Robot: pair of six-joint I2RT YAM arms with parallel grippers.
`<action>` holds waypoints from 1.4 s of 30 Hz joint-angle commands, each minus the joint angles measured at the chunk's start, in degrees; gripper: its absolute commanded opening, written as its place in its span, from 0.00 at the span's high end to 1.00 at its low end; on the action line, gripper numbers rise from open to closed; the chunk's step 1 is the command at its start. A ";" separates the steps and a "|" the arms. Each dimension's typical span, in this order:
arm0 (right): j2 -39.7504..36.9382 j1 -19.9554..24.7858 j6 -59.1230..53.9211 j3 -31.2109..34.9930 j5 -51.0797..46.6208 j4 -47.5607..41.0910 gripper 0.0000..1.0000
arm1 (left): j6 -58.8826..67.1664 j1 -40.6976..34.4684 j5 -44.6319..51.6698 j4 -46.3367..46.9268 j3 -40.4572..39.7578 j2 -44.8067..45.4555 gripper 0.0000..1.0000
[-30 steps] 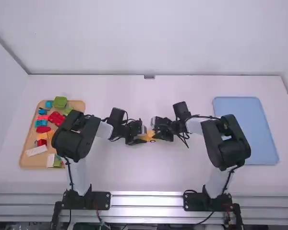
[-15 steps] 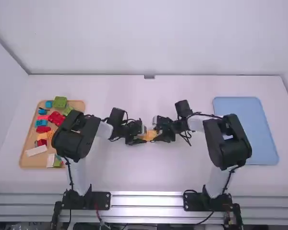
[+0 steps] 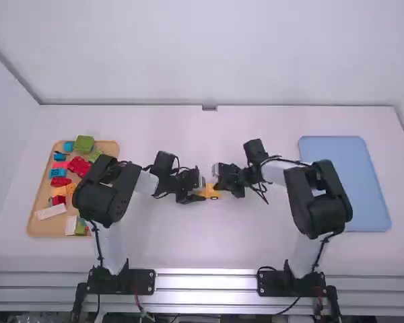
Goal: Assemble lego blocks to make yellow taxi
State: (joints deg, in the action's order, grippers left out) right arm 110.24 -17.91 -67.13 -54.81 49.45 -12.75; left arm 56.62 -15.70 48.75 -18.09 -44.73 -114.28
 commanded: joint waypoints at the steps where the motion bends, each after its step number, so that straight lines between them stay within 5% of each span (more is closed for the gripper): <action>1: -0.85 -1.55 4.28 -0.31 -5.27 0.81 1.00 | -0.20 -0.07 1.14 0.00 -0.22 -0.44 0.41; 25: 6.69 -2.60 13.35 -0.31 -17.59 -1.20 1.00 | -0.17 -0.04 1.33 0.17 -0.20 -0.44 0.44; 33: 5.68 -2.23 11.87 -7.28 -10.47 -5.07 1.00 | -0.20 -0.07 1.31 0.72 -0.20 -0.44 0.44; 35: 3.56 -1.62 7.34 -10.12 -6.23 -8.79 0.84 | -0.20 -0.07 1.31 1.29 -0.20 -0.44 0.44; 37: 2.67 -1.16 5.79 -11.32 -4.76 -10.19 0.78 | -0.20 -0.07 1.31 1.38 -0.20 -0.44 0.44; 40: -1.11 0.98 3.87 -14.64 -2.80 -13.31 0.20 | -0.20 -0.07 1.31 1.57 -0.20 -0.44 0.44; 42: -3.45 1.90 4.70 -14.75 -2.84 -13.51 0.02 | -0.15 -0.04 1.31 1.57 -0.20 -0.44 0.44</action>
State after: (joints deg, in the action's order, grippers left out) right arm 111.81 -17.37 -61.19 -67.61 45.17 -25.76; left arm 55.86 -15.40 48.77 -16.99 -45.10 -114.28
